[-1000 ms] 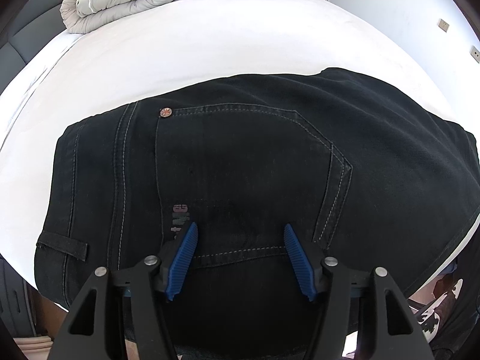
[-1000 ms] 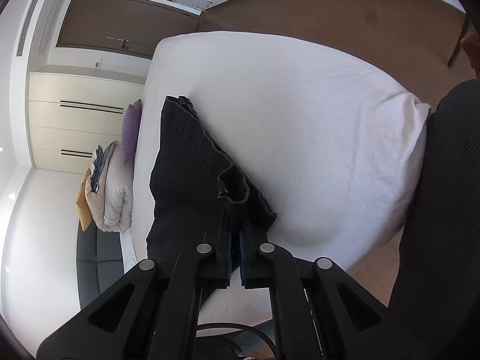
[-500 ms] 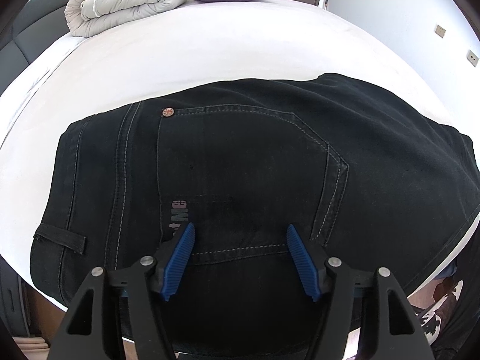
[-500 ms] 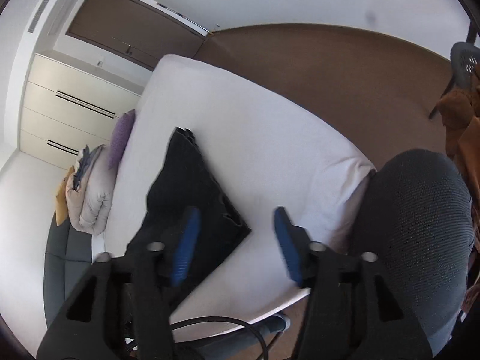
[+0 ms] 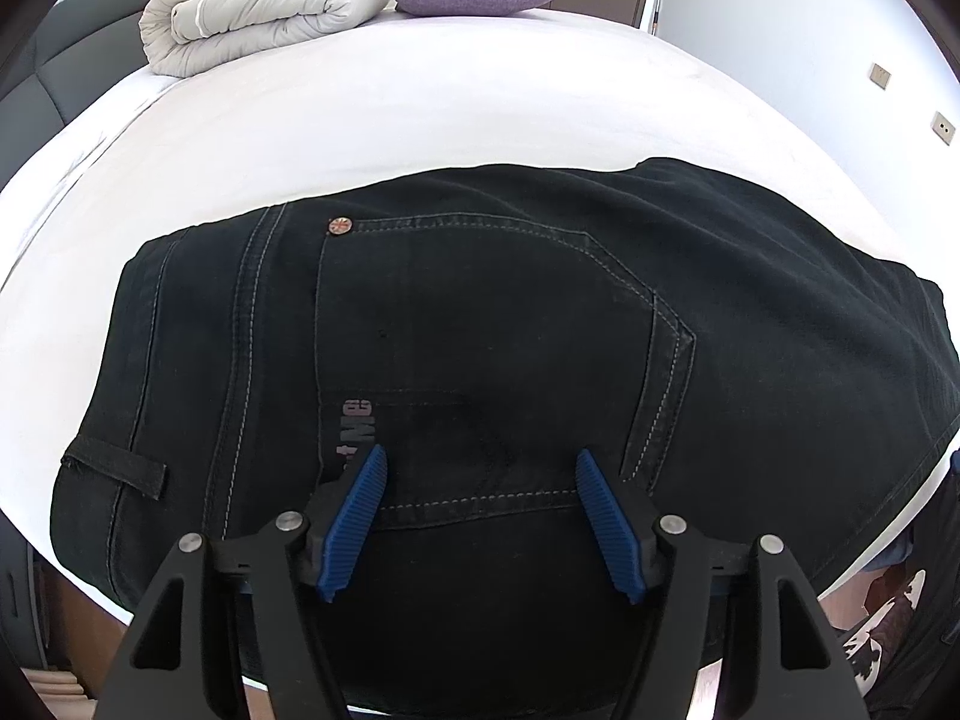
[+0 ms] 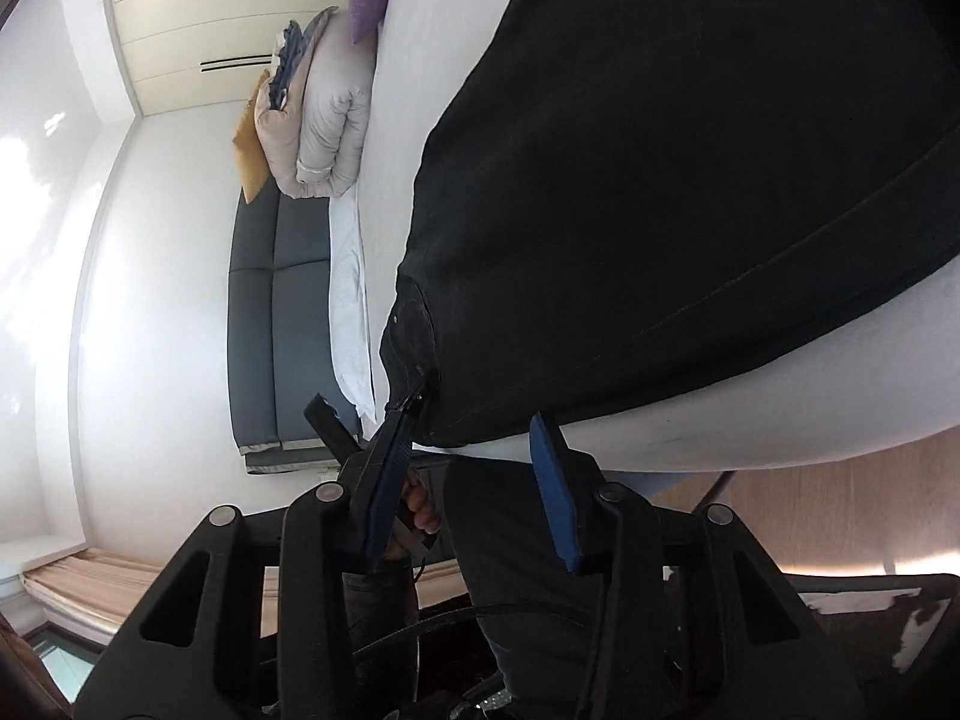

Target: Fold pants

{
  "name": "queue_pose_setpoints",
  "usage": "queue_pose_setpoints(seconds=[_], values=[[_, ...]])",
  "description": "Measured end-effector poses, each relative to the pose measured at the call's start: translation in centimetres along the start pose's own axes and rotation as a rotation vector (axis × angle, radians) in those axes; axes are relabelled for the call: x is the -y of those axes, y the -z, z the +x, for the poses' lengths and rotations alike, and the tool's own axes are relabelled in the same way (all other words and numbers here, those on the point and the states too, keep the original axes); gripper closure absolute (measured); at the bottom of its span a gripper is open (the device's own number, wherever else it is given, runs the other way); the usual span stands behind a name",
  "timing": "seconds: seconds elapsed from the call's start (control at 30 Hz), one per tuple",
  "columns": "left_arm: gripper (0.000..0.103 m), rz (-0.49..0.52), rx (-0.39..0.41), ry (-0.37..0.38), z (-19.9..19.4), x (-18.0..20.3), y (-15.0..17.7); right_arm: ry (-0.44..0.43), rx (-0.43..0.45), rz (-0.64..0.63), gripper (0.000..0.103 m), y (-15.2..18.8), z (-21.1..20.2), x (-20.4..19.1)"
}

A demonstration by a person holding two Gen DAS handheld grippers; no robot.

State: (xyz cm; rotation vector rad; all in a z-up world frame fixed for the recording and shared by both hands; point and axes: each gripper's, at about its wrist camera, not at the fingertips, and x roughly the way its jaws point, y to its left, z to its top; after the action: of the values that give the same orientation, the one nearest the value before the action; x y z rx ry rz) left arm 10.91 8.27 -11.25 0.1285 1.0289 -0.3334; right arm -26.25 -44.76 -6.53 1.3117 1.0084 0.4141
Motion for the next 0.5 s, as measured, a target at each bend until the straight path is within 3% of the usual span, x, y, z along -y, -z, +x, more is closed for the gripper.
queue_pose_setpoints(seconds=[0.3,0.5], values=[[0.035,-0.003,0.006,0.000,0.0,0.0,0.2,0.043,-0.028,0.104,0.062,-0.5,3.1,2.4],[0.035,-0.004,0.005,-0.002,0.0,0.0,0.1,0.023,0.012,0.123,0.062,-1.3,4.3,3.3]])
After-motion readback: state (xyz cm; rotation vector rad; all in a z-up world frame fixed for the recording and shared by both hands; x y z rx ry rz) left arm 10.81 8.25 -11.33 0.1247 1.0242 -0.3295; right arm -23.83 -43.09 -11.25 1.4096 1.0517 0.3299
